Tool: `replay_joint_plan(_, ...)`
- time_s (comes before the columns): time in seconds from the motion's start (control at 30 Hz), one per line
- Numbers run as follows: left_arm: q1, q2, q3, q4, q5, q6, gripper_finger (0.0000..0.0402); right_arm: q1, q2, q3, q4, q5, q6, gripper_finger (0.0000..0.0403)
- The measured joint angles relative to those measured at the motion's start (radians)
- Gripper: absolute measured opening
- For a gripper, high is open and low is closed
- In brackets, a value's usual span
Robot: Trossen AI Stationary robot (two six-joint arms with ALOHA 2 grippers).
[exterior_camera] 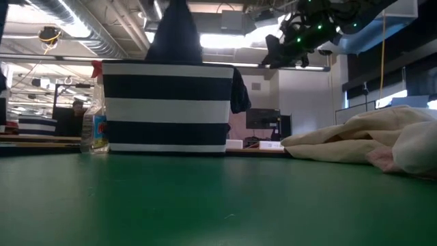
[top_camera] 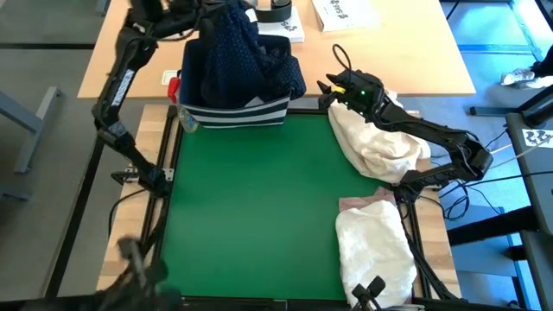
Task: Fold laundry
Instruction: Remove the blue polo shirt from the blue laundry bin
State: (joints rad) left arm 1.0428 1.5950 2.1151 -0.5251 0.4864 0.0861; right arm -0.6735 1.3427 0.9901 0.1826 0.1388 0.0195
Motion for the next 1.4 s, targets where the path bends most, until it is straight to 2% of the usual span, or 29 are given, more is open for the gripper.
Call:
replay_joint_plan(0.13,-0.076,-0.093,0.001,0.138,0.047,-0.115,0.0005,0.000,-0.050,0.000,0.000,-0.090,0.012,0.0198)
replay_joint_plan(0.33,-0.221,-0.209,0.001,0.413,0.057,-0.293,0.0005,0.000,-0.129,0.000,-0.016,-0.291,0.050,0.0198)
replay_joint_plan(0.6,-0.442,-0.272,0.002,0.810,0.063,-0.521,0.0005,0.000,-0.193,0.000,-0.100,-0.542,0.165,0.0198)
replay_joint_plan(0.83,-0.589,-0.306,0.002,0.808,0.158,-0.582,0.0005,0.020,-0.195,0.000,-0.103,-0.777,0.325,0.0198)
replay_joint_plan(0.9,-0.638,-0.309,0.002,0.763,0.225,-0.602,0.0005,0.055,-0.195,0.000,-0.105,-0.812,0.361,0.0198)
replay_joint_plan(1.0,-0.715,-0.304,0.003,0.588,0.300,-0.591,0.0005,0.141,-0.200,0.000,-0.104,-0.828,0.372,0.0198)
replay_joint_plan(1.13,-0.808,-0.281,0.003,0.226,0.285,-0.487,0.0005,0.291,-0.194,0.000,-0.107,-0.682,0.372,0.0198)
replay_joint_plan(1.23,-0.874,-0.257,0.000,-0.115,0.173,-0.384,0.0005,0.400,-0.191,0.000,-0.128,-0.486,0.369,0.0198)
replay_joint_plan(1.33,-0.952,-0.239,-0.025,-0.398,-0.051,-0.302,0.0005,0.495,-0.179,0.000,-0.141,-0.288,0.369,0.0198)
replay_joint_plan(1.4,-0.994,-0.227,-0.066,-0.514,-0.213,-0.268,0.0005,0.548,-0.159,0.000,-0.130,-0.190,0.375,0.0198)
